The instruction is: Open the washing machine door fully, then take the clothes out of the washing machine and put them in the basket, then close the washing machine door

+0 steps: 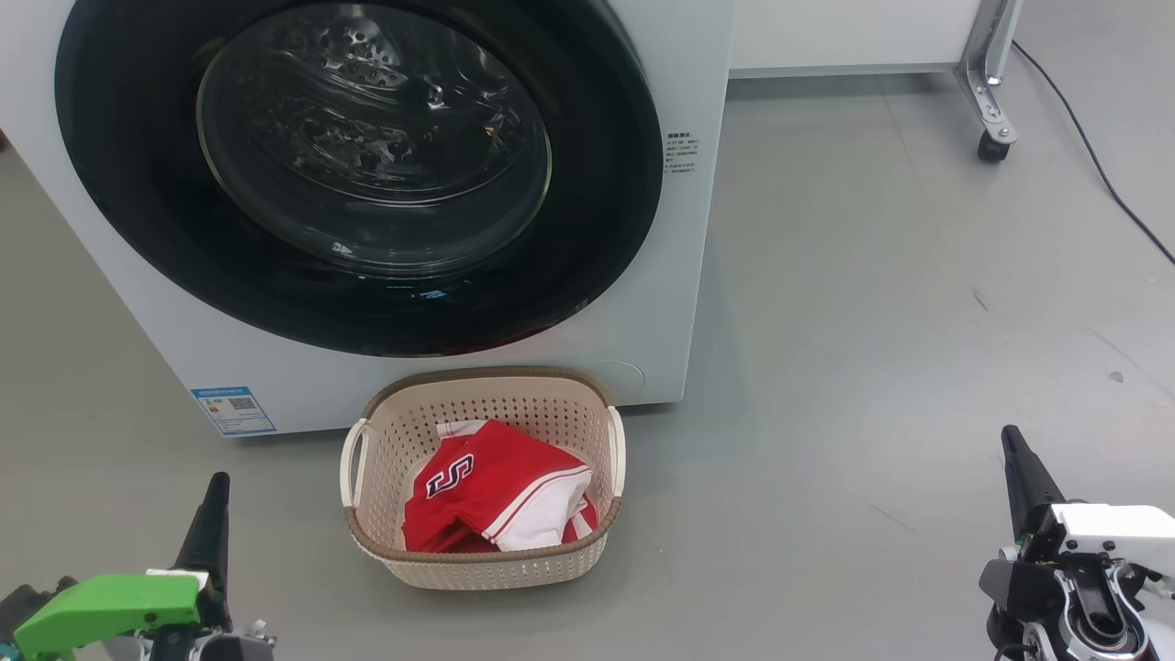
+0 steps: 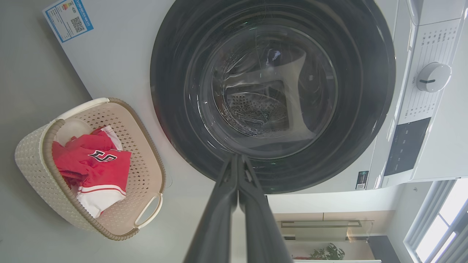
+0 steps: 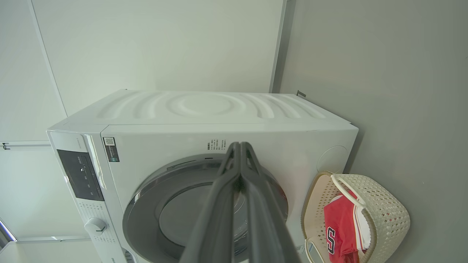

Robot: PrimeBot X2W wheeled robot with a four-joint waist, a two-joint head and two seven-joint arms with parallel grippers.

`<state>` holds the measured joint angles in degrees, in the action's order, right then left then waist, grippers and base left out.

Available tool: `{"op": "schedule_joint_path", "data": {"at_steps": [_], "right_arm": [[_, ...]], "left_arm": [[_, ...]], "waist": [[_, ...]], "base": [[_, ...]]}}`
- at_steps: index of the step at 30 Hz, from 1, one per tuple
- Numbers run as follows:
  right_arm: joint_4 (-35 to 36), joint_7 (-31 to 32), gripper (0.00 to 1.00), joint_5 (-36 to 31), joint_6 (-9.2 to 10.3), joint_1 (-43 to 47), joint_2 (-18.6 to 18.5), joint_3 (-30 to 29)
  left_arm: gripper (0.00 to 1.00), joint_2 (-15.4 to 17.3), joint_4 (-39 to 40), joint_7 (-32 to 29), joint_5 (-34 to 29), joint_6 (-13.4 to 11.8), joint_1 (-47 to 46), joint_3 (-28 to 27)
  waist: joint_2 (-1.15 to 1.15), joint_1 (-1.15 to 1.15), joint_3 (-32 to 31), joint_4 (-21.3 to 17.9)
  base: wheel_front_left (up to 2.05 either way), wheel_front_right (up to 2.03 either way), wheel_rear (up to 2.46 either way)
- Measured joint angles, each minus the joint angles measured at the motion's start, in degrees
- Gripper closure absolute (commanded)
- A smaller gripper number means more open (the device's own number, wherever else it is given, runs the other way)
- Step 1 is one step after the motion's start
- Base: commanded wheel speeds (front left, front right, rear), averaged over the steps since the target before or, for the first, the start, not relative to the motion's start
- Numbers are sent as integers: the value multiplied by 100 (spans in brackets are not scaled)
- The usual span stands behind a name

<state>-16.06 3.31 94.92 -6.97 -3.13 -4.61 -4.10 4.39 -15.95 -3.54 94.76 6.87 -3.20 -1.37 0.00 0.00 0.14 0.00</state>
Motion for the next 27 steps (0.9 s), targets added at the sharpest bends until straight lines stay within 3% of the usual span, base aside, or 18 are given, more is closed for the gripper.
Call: {"op": "schedule_joint_path", "data": {"at_steps": [27], "right_arm": [[-4,1,100,-1,0,-1,4,-16]], "left_arm": [[100,-3,-5,-1,0,0,-1,-10]], "waist": [[0,0,0,0]], "base": [[0,0,0]]}}
